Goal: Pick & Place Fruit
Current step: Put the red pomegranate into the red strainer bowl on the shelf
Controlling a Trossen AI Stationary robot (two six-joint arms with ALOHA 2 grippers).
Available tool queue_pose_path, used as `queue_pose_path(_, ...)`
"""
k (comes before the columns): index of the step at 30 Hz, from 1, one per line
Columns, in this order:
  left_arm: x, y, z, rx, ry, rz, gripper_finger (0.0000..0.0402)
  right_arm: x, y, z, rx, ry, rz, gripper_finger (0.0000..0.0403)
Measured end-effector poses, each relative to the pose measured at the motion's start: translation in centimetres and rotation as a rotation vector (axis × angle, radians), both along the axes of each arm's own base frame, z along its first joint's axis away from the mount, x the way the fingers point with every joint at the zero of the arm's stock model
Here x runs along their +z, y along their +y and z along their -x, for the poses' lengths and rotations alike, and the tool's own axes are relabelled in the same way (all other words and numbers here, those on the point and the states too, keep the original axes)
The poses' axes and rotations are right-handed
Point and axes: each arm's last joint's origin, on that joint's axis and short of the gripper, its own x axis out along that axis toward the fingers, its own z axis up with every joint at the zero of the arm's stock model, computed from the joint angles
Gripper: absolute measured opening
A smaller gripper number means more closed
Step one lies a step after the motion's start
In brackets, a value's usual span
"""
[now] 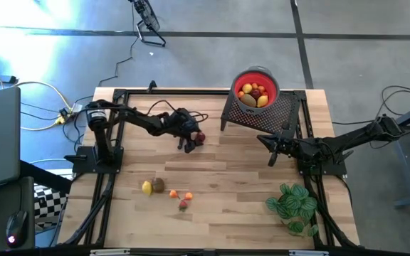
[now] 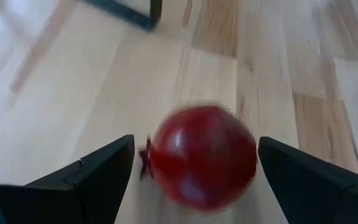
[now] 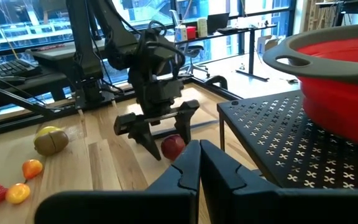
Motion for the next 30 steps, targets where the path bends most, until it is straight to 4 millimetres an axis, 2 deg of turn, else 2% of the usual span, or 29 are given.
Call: queue_pose_path(30, -0.20, -0.08, -0.26, -0.007, -0.013, -0.005, 0.0337, -0.11, 0.00, 0.01, -0.002, 0.003, -0.017, 0.0002)
